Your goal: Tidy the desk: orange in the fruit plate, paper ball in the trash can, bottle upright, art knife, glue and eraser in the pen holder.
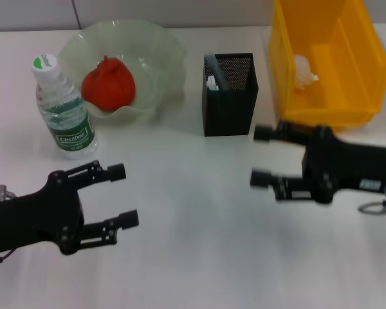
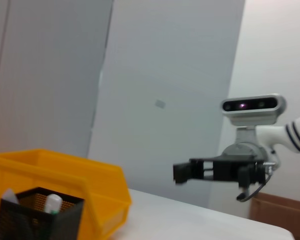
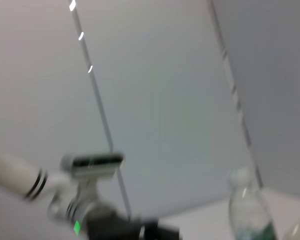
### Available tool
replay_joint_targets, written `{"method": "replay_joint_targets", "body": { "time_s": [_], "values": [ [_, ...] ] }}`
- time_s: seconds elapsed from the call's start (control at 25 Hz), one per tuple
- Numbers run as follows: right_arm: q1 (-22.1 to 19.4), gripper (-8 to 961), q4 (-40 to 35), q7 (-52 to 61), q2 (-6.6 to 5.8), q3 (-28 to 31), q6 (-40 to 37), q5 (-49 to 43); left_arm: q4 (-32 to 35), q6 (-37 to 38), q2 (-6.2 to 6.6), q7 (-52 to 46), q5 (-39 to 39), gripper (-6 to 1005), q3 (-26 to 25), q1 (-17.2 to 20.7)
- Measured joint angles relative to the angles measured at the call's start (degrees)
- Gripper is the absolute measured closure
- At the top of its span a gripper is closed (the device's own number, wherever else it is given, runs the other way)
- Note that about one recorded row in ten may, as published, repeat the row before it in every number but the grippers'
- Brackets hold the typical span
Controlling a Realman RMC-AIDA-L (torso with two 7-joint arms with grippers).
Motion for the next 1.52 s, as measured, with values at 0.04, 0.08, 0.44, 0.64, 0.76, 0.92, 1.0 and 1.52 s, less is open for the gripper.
{"method": "replay_joint_targets", "body": {
  "time_s": [0.04,0.08,0.44,0.64,0.76,0.92,1.0,1.52],
  "values": [
    [0.0,136,0.0,0.1,-0.10,0.0,0.0,-1.5,0.0,0.2,0.25,-0.2,0.0,197,0.4,0.0],
    [0.0,136,0.0,0.1,-0.17,0.0,0.0,-3.1,0.0,0.3,0.53,-0.4,0.0,197,1.1,-0.1],
    [0.8,136,0.0,0.1,0.24,-0.1,0.4,-7.1,0.7,-0.8,0.58,-0.6,2.5,197,3.6,-1.2],
    [0.8,136,0.0,0.1,0.36,-0.2,0.2,-7.2,0.8,-0.8,0.68,-0.7,2.9,197,3.7,-1.4],
    [0.8,136,0.0,0.1,0.38,-0.2,0.1,-7.3,0.8,-0.6,0.84,-0.7,2.9,197,3.8,-1.4],
    [0.8,136,0.0,0.1,0.40,-0.2,0.0,-7.3,0.9,-0.6,0.87,-0.6,2.9,197,3.9,-1.3],
    [0.8,136,0.0,0.0,0.47,-0.2,0.0,-7.3,0.9,-0.7,0.87,-0.5,2.9,197,3.9,-1.4],
    [1.0,136,0.0,-0.1,0.56,-0.3,-0.1,-7.5,0.9,-0.7,0.69,-0.6,2.9,197,4.0,-1.6]
  ]
}}
